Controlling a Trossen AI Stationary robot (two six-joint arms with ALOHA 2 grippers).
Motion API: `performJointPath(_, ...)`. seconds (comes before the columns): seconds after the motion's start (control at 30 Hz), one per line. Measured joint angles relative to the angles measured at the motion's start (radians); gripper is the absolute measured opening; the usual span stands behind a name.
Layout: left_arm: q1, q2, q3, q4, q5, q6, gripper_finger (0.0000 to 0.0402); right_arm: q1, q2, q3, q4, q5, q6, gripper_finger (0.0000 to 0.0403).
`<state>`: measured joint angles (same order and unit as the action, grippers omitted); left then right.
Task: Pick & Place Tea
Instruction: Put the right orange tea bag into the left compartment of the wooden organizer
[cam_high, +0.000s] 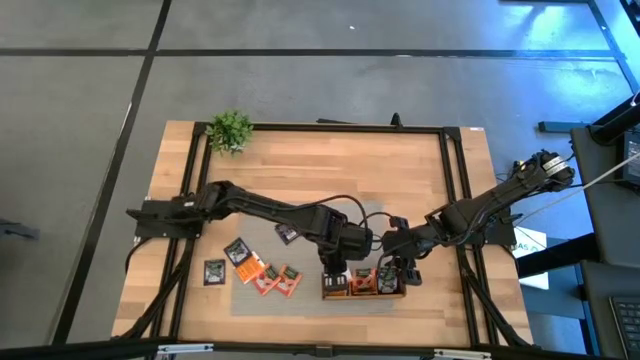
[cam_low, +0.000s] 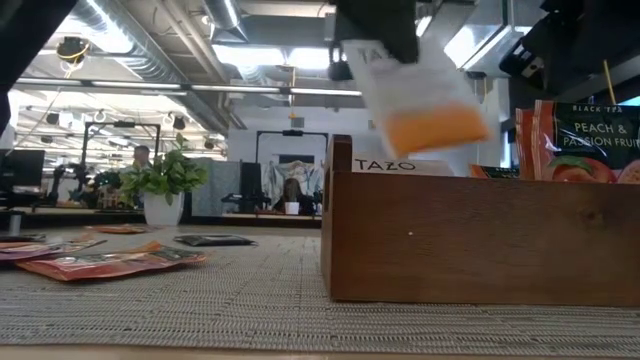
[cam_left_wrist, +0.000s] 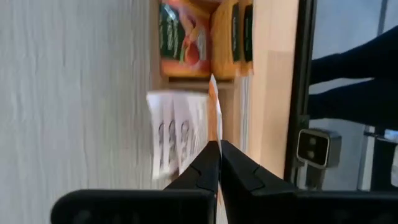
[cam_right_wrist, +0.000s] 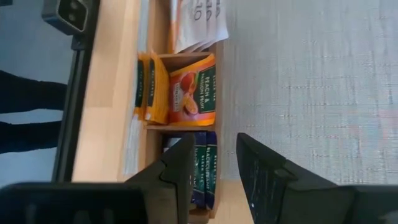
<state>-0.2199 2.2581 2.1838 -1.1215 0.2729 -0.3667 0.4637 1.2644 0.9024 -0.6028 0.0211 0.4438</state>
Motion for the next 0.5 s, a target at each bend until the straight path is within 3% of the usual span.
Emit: performJointPath(0.5, -0.001, 0.044, -0.001, -0.015, 0.062, 0.022, 0.0003, 0.000, 0.000, 0.000, 0.002, 0.042, -0.004, 0.0120)
